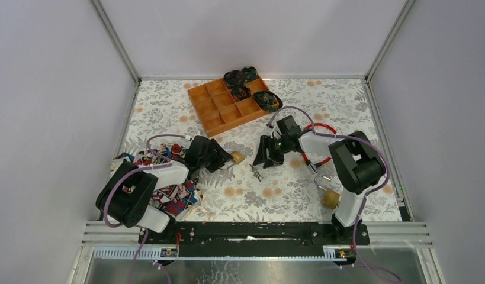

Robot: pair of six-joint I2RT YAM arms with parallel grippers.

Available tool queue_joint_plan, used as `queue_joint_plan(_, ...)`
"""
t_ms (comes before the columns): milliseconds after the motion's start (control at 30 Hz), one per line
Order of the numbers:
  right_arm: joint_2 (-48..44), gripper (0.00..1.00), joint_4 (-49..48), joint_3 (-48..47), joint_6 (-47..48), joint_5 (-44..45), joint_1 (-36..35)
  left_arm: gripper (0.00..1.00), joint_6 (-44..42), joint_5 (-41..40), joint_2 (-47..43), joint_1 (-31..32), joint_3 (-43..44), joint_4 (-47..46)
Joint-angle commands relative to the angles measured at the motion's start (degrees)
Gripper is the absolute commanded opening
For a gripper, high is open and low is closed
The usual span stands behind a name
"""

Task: Lock with the key
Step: Place the lock at the center of the board, then pick up the lock from the center of the board.

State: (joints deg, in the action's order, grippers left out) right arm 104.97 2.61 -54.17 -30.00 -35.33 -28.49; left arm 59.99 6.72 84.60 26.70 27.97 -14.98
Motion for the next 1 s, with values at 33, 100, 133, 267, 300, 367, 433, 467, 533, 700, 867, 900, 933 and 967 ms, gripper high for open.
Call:
queue_joint_plan(33, -5.5, 0.92, 23.7, -11.5, 12.7, 7.4, -0.1, 0.83, 2.9, -15.2, -3.6, 2.8, 1.6, 12.2)
queue_joint_plan(100, -6.3, 0.99, 32.0, -17.6, 17.6, 10.5, 0.0, 0.98, 3.2, -17.4, -5.3, 3.5, 1.9, 14.6)
queue_joint_plan(133, -6.8, 1.0, 36.3, -20.8, 20.5, 12.8, -0.1, 0.99, 3.0, -18.1, -6.1, 3.5, 2.3, 16.7)
queue_joint_plan(267, -12.0, 1.0, 48.1, -28.7, 37.2, 23.9, -0.1, 0.99, -2.0, -20.1, -10.7, 3.5, 4.8, 22.2)
queue_joint_plan(300, -14.2, 1.0, 49.8, -28.6, 42.5, 26.6, -0.1, 0.99, -3.6, -20.3, -11.9, 3.5, 5.4, 23.4)
queue_joint_plan(367, -19.3, 1.0, 52.0, -24.6, 52.4, 32.6, -0.1, 0.99, -7.5, -20.2, -14.9, 3.5, 5.7, 23.1)
queue_joint_plan(433, -24.4, 1.0, 54.9, -17.9, 60.5, 39.1, -0.1, 0.99, -10.3, -20.9, -18.3, 3.5, 4.4, 20.5)
queue_joint_plan(467, -25.9, 1.0, 57.1, -14.4, 63.5, 41.3, -0.1, 0.99, -11.9, -21.1, -19.9, 3.2, 3.2, 18.0)
queue_joint_plan(533, -27.9, 1.0, 61.8, -6.8, 66.4, 47.0, -0.1, 0.99, -15.5, -20.9, -23.0, 2.3, 0.9, 13.0)
queue_joint_plan(700, -33.5, 1.0, 59.6, 8.2, 66.8, 50.4, -0.1, 0.99, -26.2, -17.8, -28.0, 1.1, -2.7, 4.0)
queue_joint_plan(867, -35.8, 1.0, 51.9, 17.5, 68.4, 49.5, -0.1, 0.99, -28.2, -15.2, -30.7, 0.9, -4.8, 2.0)
queue_joint_plan(900, -36.0, 1.0, 49.5, 19.2, 69.4, 50.3, -0.1, 0.99, -28.1, -14.8, -30.9, 0.8, -5.0, 2.1)
queue_joint_plan(933, -35.7, 1.0, 47.9, 20.1, 69.6, 50.1, -0.1, 0.99, -27.9, -14.3, -31.0, 0.8, -5.2, 2.1)
queue_joint_plan(967, -35.2, 1.0, 46.4, 20.7, 69.5, 48.9, -0.1, 0.99, -27.6, -14.1, -31.1, 0.7, -5.5, 2.1)
